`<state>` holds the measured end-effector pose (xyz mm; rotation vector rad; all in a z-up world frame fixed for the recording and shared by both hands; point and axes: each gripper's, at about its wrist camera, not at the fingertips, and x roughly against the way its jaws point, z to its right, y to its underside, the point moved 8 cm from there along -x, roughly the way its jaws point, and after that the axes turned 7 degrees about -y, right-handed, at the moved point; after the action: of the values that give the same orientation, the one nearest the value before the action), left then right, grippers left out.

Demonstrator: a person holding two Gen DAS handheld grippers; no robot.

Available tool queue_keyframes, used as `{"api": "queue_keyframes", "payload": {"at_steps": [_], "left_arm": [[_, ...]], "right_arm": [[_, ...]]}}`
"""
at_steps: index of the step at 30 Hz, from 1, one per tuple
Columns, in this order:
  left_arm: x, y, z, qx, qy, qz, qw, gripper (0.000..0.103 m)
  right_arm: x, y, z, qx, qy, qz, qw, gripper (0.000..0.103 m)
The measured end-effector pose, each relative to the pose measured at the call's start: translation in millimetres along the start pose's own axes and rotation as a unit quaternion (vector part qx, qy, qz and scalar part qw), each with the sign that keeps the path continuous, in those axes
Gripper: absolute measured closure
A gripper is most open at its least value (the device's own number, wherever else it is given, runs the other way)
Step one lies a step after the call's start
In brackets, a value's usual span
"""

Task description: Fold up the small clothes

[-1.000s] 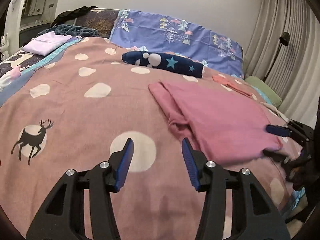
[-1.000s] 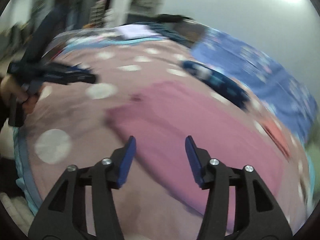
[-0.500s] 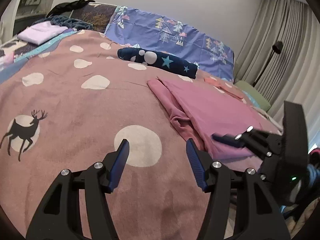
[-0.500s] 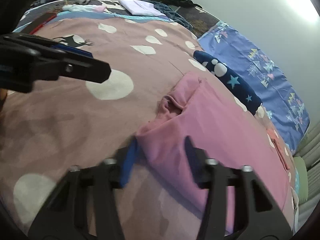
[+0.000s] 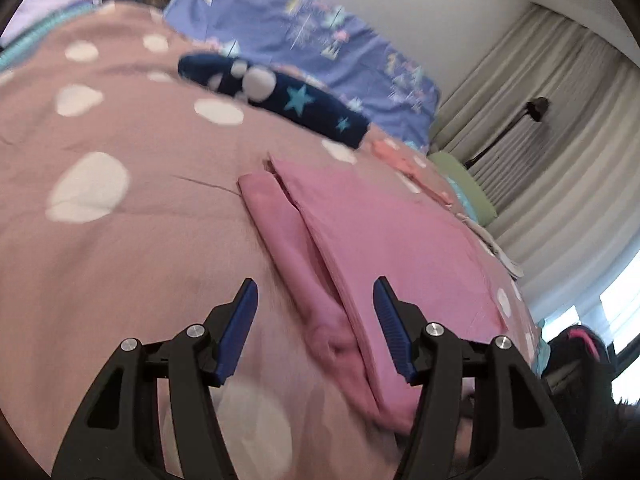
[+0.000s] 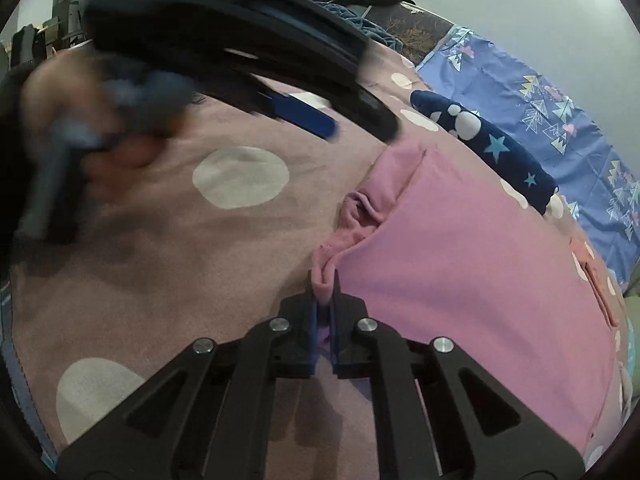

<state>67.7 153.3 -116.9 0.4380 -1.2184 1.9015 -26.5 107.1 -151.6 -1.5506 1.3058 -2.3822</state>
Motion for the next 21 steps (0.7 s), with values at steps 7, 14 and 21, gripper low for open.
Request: {"api": "queue_keyframes", "payload": {"at_steps": [7,14,21], "left_arm": [[-63.0,-37.9,-21.4,0.062,-0.009,-0.01,0.998,0.1],[-41.8,-55.7,-36.5,0.079,-0.008,0.052,0.9955,0.103],[-46.3,-49.5,-43.7,0.11,0.031,0.036,0.9928,0.065]], "right_arm": [[-1.1,1.6,1.8,-0.015,-0.008,0.007,1.0,0.098],[2.1,-0.3,0.0,-0.048,-0.041,0.019,0.998,0.098],[-4.5,4.7,-1.3,-0.059,-0.054,0.007,0.997,0.096]]}}
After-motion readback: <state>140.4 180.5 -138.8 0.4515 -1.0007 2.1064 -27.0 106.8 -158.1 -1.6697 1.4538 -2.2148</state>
